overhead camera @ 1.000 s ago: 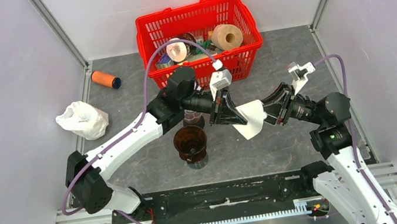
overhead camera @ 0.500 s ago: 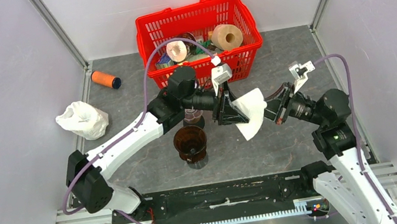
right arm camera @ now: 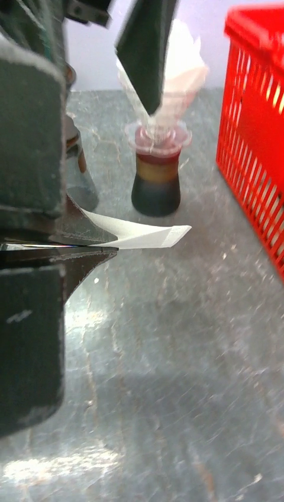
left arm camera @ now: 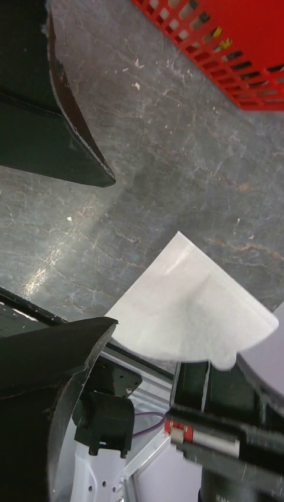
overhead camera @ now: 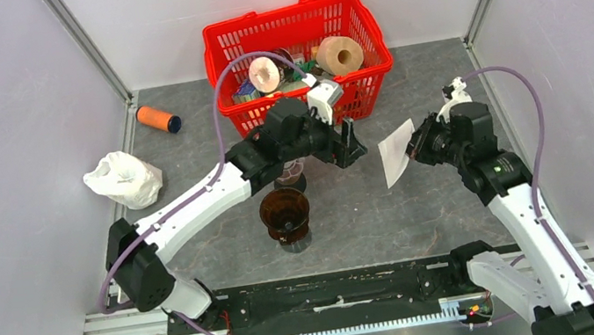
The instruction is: Place the coffee filter in the dripper
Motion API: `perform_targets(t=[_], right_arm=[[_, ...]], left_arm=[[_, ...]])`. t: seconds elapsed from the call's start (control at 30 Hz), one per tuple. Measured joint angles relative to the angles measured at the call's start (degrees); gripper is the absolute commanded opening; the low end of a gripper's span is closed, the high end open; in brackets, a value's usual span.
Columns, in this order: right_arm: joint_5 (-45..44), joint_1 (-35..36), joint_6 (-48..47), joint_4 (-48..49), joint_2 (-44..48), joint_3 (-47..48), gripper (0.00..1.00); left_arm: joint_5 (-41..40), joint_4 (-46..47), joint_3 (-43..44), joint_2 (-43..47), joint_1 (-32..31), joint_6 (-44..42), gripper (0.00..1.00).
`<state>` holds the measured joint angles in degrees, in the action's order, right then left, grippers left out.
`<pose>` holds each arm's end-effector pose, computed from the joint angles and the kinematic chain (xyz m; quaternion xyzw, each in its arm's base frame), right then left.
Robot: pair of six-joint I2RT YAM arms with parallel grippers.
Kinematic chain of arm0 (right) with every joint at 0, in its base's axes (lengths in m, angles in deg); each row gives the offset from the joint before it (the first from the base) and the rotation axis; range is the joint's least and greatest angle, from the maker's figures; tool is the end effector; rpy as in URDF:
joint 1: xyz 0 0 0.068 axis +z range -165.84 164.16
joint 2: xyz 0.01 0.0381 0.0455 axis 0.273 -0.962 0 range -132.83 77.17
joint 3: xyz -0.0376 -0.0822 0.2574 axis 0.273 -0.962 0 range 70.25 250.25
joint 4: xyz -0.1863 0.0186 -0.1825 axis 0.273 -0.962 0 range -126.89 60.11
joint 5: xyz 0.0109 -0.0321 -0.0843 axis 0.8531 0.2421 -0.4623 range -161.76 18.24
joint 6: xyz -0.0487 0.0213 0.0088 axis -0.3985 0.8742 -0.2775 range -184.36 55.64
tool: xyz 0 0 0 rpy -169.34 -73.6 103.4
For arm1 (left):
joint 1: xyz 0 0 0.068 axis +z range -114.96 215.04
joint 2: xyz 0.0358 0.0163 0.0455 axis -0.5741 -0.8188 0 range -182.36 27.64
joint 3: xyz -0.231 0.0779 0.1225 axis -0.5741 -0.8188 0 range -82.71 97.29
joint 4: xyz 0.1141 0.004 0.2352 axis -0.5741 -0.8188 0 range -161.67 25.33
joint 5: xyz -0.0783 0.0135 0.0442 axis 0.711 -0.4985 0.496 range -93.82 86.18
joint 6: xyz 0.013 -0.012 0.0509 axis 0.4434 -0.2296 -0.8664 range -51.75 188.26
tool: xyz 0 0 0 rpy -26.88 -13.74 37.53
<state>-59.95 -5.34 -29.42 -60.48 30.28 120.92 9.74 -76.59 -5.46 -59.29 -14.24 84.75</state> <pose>0.1730 0.0395 0.3332 0.1266 0.8395 0.2821 0.4468 0.2275 -0.2771 0.3550 0.2954 0.7692 -0.3851 0.4157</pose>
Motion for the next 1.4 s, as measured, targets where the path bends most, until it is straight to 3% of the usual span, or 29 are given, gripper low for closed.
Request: perform_targets(t=[0.37, 1.03, 1.4], right_arm=[[-3.96, 0.17, 5.01, -7.78, -5.73, 3.52, 0.0], [-2.69, 0.17, 9.49, -8.09, -9.44, 4.24, 0.0], [-0.07, 0.17, 9.49, -7.3, -9.42, 4.22, 0.0]], left_arm=[[-6.71, 1.77, 1.9, -5.49, -8.76, 0.07, 0.9], [-7.82, 5.22, 2.93, -10.03, -10.43, 1.66, 0.91], [-17.94, 4.46, 3.06, -10.05, -10.86, 2.14, 0.92]])
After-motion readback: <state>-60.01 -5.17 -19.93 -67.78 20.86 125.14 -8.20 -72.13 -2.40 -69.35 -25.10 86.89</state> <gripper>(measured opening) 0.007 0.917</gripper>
